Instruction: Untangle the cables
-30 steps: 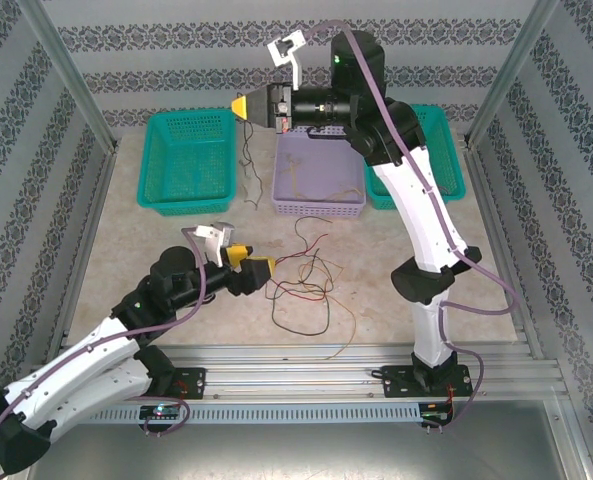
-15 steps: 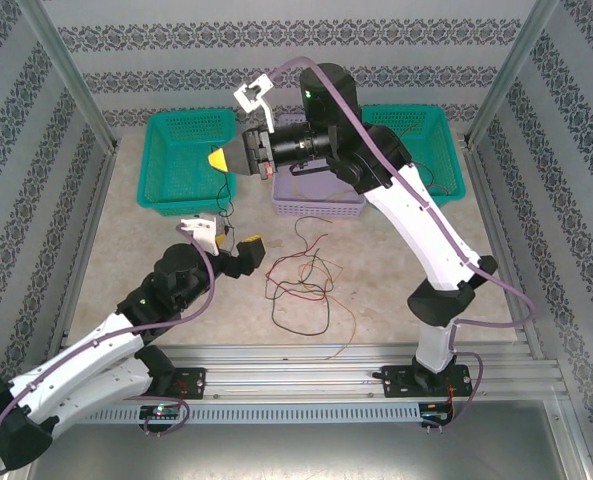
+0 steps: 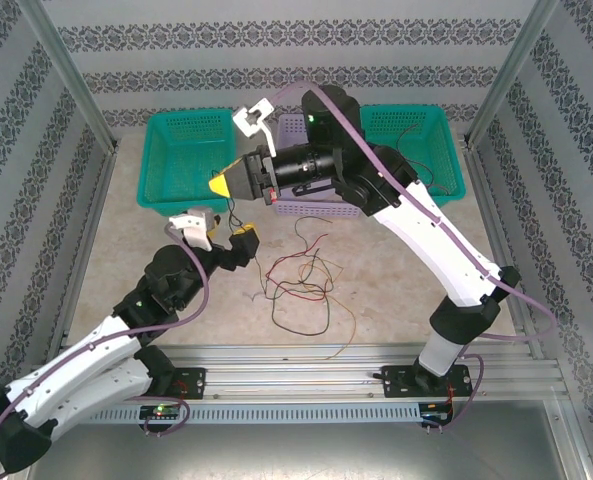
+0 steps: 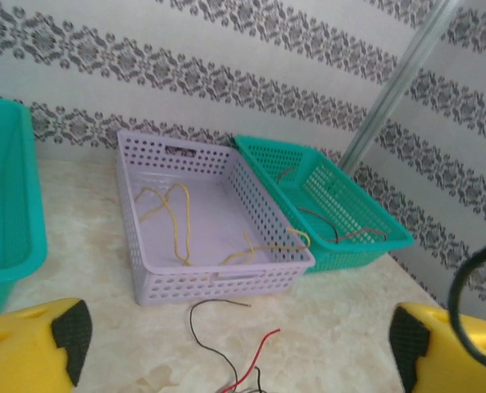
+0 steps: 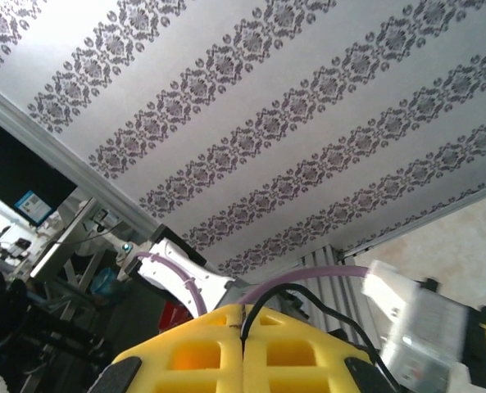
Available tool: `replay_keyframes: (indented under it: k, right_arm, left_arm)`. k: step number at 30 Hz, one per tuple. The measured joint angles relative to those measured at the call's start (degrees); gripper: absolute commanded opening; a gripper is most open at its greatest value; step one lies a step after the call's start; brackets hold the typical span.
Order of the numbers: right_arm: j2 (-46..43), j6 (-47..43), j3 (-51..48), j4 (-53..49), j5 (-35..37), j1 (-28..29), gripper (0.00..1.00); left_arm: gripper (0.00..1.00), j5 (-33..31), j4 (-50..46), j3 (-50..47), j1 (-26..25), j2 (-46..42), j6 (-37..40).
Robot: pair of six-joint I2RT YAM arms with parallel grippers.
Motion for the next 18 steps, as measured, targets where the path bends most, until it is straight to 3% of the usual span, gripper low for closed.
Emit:
replay_keyframes:
  k: [4,8,11,18]
  right_arm:
    - [-0.11,0.0,-1.42,0.96,0.0,0.35,0.0]
    - [-0.52,0.0,-3.08,1.73,0.09,0.33,0.0]
    - [-1.62,-0.04,-5.11,2.05,0.98,0.31,0.0]
    - [-8.66,0.5,-16.13,6.16,4.37,-2.64,0.0]
  left_arm:
    - [0.5,2.05,0.42,0.0,0.0,0.98,0.42]
    - [0.08,2.93,0.59,0.28,0.0,0.98,0.83]
    - [0.0,3.19,0.59,0.85,0.0,0.94,0.87]
    - [0.0,4.15,0.22,1.99,0.0,-1.01,1.01]
